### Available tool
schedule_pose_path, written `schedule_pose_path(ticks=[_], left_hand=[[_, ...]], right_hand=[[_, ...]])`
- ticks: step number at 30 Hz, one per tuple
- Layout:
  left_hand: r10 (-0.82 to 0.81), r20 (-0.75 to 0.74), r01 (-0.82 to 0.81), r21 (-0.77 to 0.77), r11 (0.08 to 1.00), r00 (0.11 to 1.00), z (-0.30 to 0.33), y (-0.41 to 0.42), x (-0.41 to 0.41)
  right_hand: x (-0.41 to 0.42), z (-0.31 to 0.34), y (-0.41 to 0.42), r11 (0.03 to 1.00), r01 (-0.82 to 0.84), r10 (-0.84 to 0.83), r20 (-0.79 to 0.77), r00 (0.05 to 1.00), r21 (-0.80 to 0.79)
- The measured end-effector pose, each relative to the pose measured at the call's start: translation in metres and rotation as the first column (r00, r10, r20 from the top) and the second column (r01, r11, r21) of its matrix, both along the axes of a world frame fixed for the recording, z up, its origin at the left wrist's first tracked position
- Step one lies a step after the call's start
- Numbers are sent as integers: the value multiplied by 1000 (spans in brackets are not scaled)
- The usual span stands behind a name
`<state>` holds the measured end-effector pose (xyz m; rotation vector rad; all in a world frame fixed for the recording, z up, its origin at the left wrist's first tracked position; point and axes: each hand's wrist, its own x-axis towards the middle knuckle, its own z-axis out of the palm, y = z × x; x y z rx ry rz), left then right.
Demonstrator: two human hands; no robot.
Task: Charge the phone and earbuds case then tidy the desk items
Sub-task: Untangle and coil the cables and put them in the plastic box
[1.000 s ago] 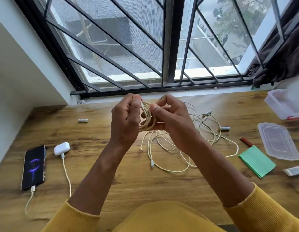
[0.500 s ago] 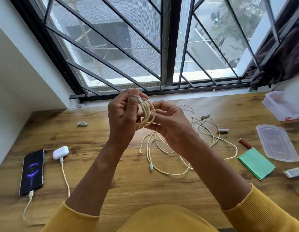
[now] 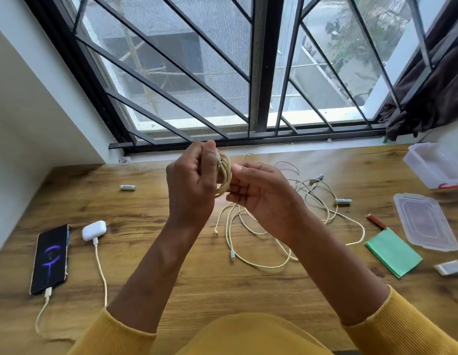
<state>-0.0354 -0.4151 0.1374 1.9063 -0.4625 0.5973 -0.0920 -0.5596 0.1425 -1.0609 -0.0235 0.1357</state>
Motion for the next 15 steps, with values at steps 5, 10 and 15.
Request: schedule_pose_path(ticks=[5,10,15], left_hand=[[35,21,-37,66,997,999,-1,2,-1],[8,-27,-6,62,998,1000,1,-3,-5],[-152,-254,104,-193,976,955,0,-8,-8]], right_hand=[[0,5,3,992,107,-108,-14,994,-60],[4,1,5,985,146,-141,60,988,-90],[6,-2,-2,997,71,-68,109,992,-25]])
